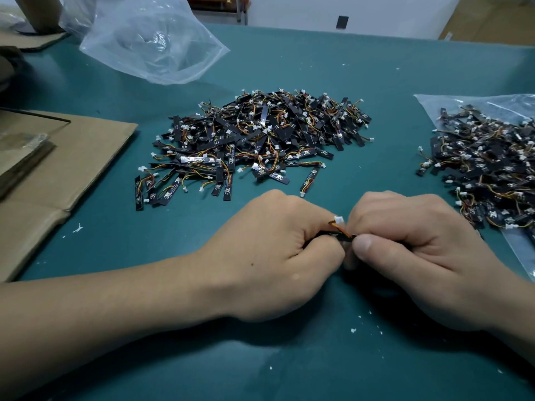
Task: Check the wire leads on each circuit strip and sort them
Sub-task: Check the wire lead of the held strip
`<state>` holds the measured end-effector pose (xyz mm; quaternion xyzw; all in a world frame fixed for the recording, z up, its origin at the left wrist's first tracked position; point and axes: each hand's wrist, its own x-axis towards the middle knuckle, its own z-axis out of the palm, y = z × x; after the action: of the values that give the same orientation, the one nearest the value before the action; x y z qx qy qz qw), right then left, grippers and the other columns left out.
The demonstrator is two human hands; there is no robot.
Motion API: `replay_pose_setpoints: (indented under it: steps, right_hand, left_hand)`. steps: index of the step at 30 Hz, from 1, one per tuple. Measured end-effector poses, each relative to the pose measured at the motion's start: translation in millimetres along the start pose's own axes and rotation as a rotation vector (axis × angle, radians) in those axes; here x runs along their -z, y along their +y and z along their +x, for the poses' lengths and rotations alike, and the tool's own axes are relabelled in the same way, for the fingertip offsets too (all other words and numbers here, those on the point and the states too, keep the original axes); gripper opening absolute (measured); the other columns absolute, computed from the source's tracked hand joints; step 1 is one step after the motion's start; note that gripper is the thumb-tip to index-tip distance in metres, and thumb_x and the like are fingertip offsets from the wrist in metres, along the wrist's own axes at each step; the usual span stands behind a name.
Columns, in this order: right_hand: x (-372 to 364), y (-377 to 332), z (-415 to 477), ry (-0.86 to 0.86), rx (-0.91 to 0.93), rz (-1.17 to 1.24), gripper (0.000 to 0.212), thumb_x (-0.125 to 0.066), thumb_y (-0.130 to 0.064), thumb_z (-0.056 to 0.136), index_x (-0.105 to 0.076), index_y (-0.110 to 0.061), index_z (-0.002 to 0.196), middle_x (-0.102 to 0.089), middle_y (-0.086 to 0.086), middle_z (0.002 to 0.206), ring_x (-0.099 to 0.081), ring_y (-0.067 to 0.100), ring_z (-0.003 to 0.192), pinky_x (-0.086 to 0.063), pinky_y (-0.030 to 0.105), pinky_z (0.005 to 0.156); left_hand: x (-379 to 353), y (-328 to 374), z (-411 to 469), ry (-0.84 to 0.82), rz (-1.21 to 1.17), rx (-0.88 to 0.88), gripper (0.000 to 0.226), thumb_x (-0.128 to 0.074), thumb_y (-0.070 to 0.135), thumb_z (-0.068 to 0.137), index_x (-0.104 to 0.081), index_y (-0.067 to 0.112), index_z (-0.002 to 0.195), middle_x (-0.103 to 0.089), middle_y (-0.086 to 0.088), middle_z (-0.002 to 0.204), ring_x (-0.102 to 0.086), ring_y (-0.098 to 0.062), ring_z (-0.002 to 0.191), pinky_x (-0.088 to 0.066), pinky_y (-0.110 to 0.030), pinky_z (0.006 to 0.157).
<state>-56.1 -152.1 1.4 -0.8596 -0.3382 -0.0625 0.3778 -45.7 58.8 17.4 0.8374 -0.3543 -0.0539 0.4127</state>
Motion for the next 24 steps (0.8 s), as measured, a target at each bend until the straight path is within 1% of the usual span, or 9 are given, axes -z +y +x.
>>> replay_pose_setpoints:
  steps: [3,6,9,12,16,18,20,21,24]
  right_hand:
    - [-0.1,-0.1,-0.5,0.005,0.003,-0.006,0.036,-0.047,-0.026,0.098,-0.070,-0.016,0.073,-0.062,-0.005,0.068,-0.060,0.021,0.070,-0.046,0.046,0.070]
    - [0.4,-0.3,-0.8,0.019,0.014,-0.006,0.035,-0.047,-0.024,0.099,-0.069,-0.015,0.074,-0.063,-0.005,0.070,-0.059,0.022,0.070,-0.046,0.046,0.069]
    - [0.6,-0.7,-0.9,0.015,0.016,0.025,0.035,-0.047,-0.024,0.100,-0.069,-0.010,0.077,-0.064,-0.001,0.074,-0.060,0.026,0.072,-0.047,0.045,0.069]
    - [0.3,-0.1,-0.6,0.028,0.026,0.009,0.036,-0.047,-0.023,0.101,-0.070,-0.008,0.079,-0.066,-0.001,0.077,-0.060,0.026,0.074,-0.047,0.044,0.070]
    - [0.2,0.9,-0.5,0.017,0.014,0.045,0.038,-0.046,-0.025,0.103,-0.072,-0.007,0.082,-0.068,0.004,0.078,-0.061,0.032,0.075,-0.047,0.046,0.070]
    - [0.2,0.5,-0.2,0.007,0.010,0.035,0.039,-0.046,-0.026,0.103,-0.073,-0.006,0.083,-0.068,0.005,0.078,-0.061,0.032,0.075,-0.047,0.046,0.071]
    - [0.5,-1.6,0.2,0.002,-0.005,0.040,0.038,-0.047,-0.028,0.102,-0.073,-0.007,0.084,-0.066,0.002,0.077,-0.060,0.028,0.074,-0.047,0.042,0.070]
    - [0.9,-3.4,0.3,0.009,-0.015,0.039,0.035,-0.048,-0.030,0.101,-0.072,-0.010,0.084,-0.063,-0.004,0.076,-0.059,0.023,0.073,-0.047,0.038,0.068]
    - [1.3,-6.3,0.5,0.031,-0.041,0.015,0.027,-0.051,-0.034,0.098,-0.057,-0.025,0.073,-0.050,-0.011,0.067,-0.050,0.009,0.063,-0.039,0.024,0.060]
  left_hand:
    - [1.1,-0.8,0.9,-0.010,-0.015,-0.024,0.031,-0.049,0.015,0.090,-0.048,0.029,0.061,-0.047,0.001,0.056,-0.046,-0.017,0.056,-0.039,-0.031,0.053]
    - [1.6,-1.9,1.1,-0.014,-0.035,-0.021,0.032,-0.049,0.015,0.092,-0.049,0.028,0.063,-0.049,0.002,0.057,-0.049,-0.018,0.058,-0.042,-0.033,0.056]
    - [1.5,-2.8,1.0,-0.025,-0.052,-0.011,0.027,-0.048,0.015,0.092,-0.056,0.014,0.066,-0.049,-0.003,0.057,-0.048,-0.021,0.057,-0.043,-0.038,0.056]
    - [2.1,-3.1,1.5,-0.022,-0.078,-0.014,0.027,-0.049,0.012,0.092,-0.058,0.010,0.067,-0.051,-0.003,0.058,-0.049,-0.019,0.058,-0.042,-0.034,0.057]
    - [4.4,-2.4,0.7,-0.027,-0.161,-0.022,0.030,-0.049,0.008,0.095,-0.058,0.008,0.066,-0.049,-0.002,0.059,-0.044,-0.009,0.056,-0.037,-0.023,0.056]
    - [4.4,-3.0,0.7,-0.027,-0.183,-0.019,0.031,-0.048,0.007,0.095,-0.058,0.005,0.066,-0.048,-0.003,0.058,-0.043,-0.010,0.055,-0.037,-0.022,0.056]
    - [3.8,-4.1,0.7,-0.025,-0.200,-0.014,0.033,-0.047,0.007,0.095,-0.056,0.002,0.064,-0.046,-0.005,0.057,-0.042,-0.012,0.054,-0.036,-0.024,0.054]
    - [3.6,-4.4,0.5,-0.025,-0.215,-0.010,0.034,-0.047,0.007,0.095,-0.053,0.001,0.062,-0.044,-0.006,0.055,-0.041,-0.014,0.053,-0.036,-0.026,0.053]
    - [4.1,-5.2,-0.8,-0.035,-0.248,-0.003,0.037,-0.047,0.007,0.095,-0.049,0.005,0.058,-0.043,-0.006,0.053,-0.040,-0.016,0.051,-0.036,-0.029,0.052]
